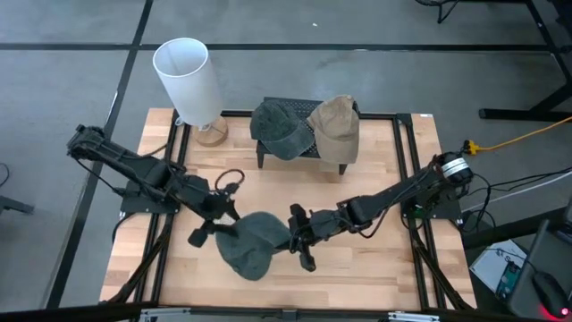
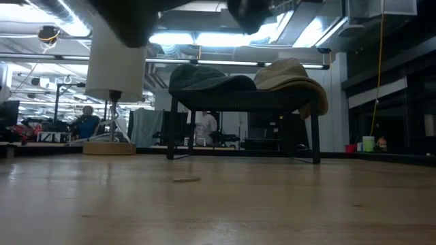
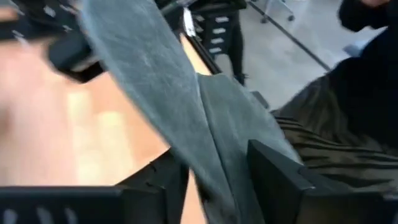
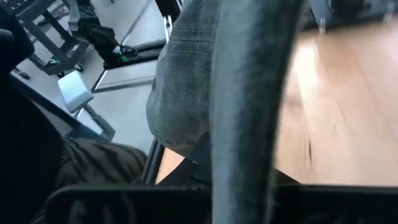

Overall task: Pick & Place hat
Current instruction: Put the black cap on the shelf

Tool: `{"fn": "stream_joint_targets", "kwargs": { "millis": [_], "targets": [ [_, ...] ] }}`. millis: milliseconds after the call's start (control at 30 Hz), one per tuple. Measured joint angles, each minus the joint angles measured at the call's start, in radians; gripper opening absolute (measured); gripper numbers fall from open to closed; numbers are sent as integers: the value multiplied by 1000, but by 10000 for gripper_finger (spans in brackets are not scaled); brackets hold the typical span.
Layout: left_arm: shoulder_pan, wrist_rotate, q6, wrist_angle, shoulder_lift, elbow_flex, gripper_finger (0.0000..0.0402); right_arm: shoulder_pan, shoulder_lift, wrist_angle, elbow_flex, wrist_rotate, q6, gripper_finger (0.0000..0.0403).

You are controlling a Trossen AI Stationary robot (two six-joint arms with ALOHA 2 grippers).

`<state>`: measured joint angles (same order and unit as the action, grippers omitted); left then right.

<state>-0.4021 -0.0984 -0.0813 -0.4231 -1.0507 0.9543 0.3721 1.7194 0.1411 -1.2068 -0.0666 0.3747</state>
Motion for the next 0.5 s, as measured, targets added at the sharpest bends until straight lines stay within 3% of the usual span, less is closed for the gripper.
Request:
{"fn": "stream_joint_targets", "kwargs": {
  "millis": [233, 500],
  "targets": [
    [17, 151, 141, -13, 111, 0, 184, 0, -86, -154, 4, -2, 145, 12],
    [-67, 190, 463, 40, 90, 0, 183, -26, -175, -192, 3, -10, 259, 12]
  ]
}}
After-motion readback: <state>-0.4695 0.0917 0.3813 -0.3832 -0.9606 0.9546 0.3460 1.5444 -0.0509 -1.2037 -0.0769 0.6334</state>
